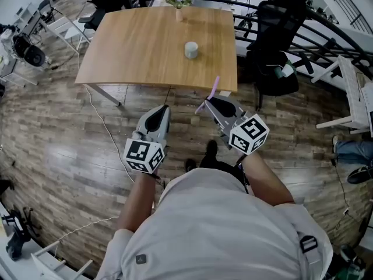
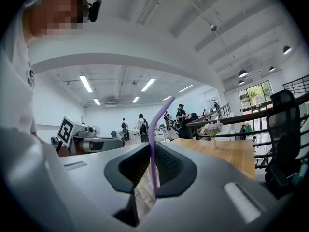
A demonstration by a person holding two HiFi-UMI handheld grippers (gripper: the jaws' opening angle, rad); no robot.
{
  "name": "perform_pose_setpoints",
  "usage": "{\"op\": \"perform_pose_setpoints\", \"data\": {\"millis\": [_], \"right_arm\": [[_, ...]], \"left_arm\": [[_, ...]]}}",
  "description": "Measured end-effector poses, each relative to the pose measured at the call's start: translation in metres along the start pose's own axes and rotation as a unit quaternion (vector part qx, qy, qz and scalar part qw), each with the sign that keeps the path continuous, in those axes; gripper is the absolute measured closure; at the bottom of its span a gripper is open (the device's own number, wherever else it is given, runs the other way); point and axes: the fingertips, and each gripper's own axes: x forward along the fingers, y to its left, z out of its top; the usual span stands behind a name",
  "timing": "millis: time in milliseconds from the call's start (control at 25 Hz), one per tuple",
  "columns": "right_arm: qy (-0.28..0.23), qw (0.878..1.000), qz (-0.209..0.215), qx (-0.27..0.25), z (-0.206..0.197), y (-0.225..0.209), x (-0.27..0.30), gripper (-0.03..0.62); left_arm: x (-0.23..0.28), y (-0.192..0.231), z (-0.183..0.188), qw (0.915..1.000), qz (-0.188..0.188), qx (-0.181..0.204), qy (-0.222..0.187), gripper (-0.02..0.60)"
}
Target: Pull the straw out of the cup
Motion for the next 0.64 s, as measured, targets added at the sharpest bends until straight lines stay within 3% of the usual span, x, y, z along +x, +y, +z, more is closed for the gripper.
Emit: {"op": "perform_pose_setpoints", "data": {"millis": [640], "right_arm": [[-0.001, 1.0, -0.01, -0.009, 0.0024, 0.0046, -0.0066, 0.553]], "left_arm": [[-0.0009, -0.0066, -0.0017, 0.9999, -0.01, 0.007, 0.005, 0.577]]}}
